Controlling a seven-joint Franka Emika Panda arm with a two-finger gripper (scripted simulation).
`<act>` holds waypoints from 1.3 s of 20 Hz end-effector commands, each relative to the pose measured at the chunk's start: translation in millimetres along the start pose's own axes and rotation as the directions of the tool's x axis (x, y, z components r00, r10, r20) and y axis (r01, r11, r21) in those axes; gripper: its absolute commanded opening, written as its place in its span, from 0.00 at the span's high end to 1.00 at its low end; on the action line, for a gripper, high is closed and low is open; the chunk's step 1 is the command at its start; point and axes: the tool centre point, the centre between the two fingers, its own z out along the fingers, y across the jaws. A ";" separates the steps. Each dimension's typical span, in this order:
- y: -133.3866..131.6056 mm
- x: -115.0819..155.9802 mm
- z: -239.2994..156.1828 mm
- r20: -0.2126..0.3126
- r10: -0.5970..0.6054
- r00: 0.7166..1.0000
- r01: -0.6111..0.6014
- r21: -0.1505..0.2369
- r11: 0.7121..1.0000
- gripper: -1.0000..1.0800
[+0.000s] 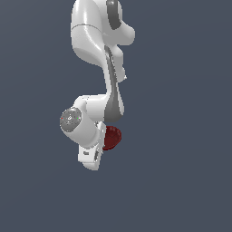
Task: Pick up the object and move it to a goal position.
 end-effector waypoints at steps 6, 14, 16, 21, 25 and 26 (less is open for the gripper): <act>22.2 -44.8 -35.5 -0.031 -0.104 0.994 0.098 -0.156 0.983 1.00; 42.8 -86.3 -69.3 -0.051 -0.208 0.977 0.184 -0.302 0.936 1.00; 47.7 -96.1 -77.5 -0.054 -0.233 0.971 0.202 -0.336 0.920 1.00; 59.2 -119.0 -97.1 -0.059 -0.293 0.954 0.244 -0.416 0.876 1.00; 66.5 -133.4 -109.6 -0.060 -0.331 0.942 0.267 -0.465 0.844 1.00; 68.0 -136.3 -112.2 -0.060 -0.340 0.939 0.272 -0.475 0.837 1.00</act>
